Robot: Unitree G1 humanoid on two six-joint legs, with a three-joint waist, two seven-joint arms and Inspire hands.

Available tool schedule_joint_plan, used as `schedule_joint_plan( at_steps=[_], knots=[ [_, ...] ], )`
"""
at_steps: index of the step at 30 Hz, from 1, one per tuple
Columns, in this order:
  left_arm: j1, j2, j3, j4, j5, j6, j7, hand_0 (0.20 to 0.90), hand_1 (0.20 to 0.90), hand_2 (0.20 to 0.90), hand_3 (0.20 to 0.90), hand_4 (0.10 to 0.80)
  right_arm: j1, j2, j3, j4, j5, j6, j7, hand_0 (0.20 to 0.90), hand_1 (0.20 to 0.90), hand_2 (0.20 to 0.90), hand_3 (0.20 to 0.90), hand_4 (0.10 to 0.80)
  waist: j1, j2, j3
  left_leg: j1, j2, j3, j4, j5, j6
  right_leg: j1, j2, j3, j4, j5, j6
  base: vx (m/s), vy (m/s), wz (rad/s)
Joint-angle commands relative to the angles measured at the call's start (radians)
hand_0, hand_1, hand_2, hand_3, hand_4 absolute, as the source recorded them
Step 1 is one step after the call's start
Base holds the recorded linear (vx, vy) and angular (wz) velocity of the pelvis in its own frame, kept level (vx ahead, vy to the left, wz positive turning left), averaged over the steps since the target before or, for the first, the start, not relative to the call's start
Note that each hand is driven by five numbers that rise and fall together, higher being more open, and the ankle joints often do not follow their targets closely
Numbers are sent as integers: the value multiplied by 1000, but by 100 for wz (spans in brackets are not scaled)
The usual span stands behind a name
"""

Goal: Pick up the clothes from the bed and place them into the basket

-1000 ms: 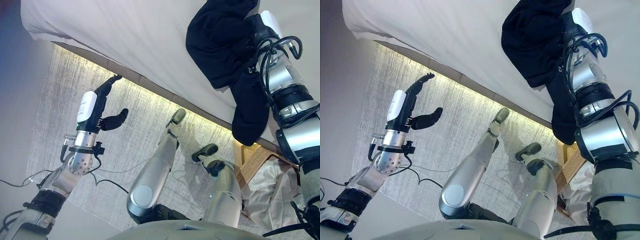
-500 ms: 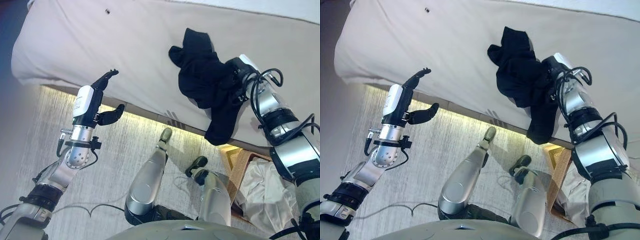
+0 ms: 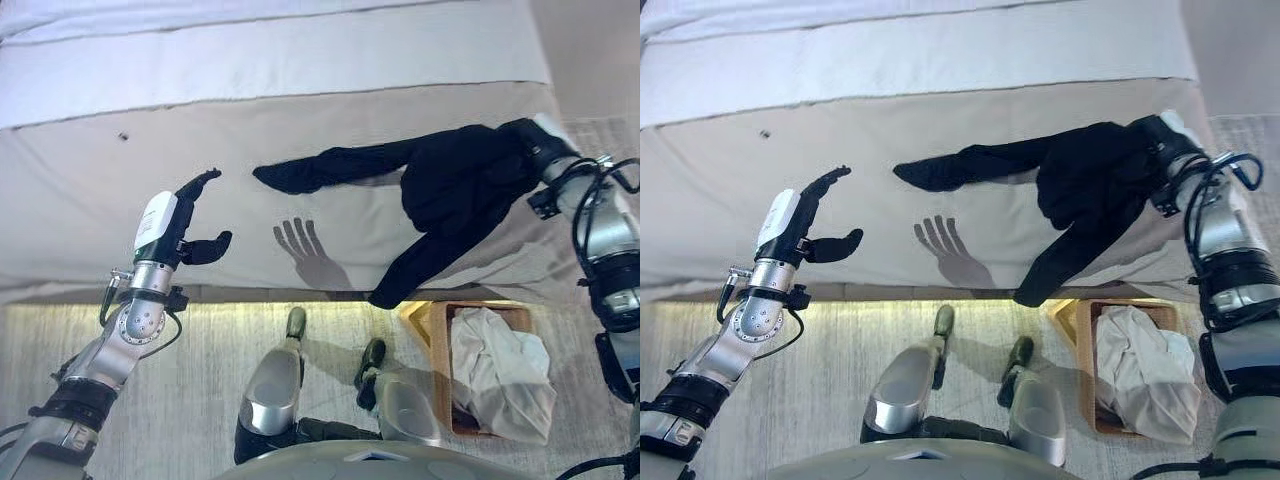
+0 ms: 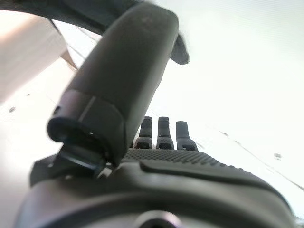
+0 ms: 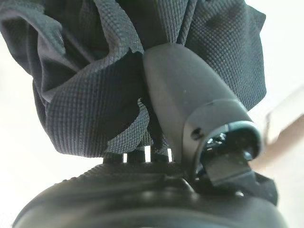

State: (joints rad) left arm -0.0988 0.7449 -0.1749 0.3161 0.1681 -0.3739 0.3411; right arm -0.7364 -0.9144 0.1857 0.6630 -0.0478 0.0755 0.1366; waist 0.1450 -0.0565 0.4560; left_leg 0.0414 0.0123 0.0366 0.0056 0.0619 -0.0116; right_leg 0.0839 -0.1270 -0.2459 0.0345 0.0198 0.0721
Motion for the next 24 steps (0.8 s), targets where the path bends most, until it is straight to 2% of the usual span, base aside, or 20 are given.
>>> schedule_joint_plan(
  at_steps=[1,8,17,24],
  knots=[
    [15,3,-4,47,-31,-50,8,900,900,900,900,800,50,-129,-5,-46,84,-72,-37,300,300,300,200,100,-66,-10,-288,59,1,94,-27,-109,30,-36,12,46,49,-2,48,-2,-64,-35],
    [-24,5,-13,105,-23,-66,-12,900,900,900,900,800,132,-192,-125,-83,143,-93,-28,300,300,300,200,100,-138,-17,-339,112,15,165,-48,-131,21,-13,20,87,-28,26,60,-15,-56,-34],
    [-46,-13,-24,157,0,-105,-41,900,900,900,900,800,290,-269,-289,-197,180,-107,-34,300,300,300,200,100,-226,-20,-362,125,24,210,-44,-147,24,-35,58,175,-27,16,46,-32,-31,-31],
    [-59,-32,-24,177,20,-130,-39,900,900,900,900,800,417,-276,-412,-236,202,-129,-36,300,300,300,200,100,-286,-14,-377,123,28,241,-16,-167,21,-58,80,238,-29,14,37,-32,-21,-28]
  ],
)
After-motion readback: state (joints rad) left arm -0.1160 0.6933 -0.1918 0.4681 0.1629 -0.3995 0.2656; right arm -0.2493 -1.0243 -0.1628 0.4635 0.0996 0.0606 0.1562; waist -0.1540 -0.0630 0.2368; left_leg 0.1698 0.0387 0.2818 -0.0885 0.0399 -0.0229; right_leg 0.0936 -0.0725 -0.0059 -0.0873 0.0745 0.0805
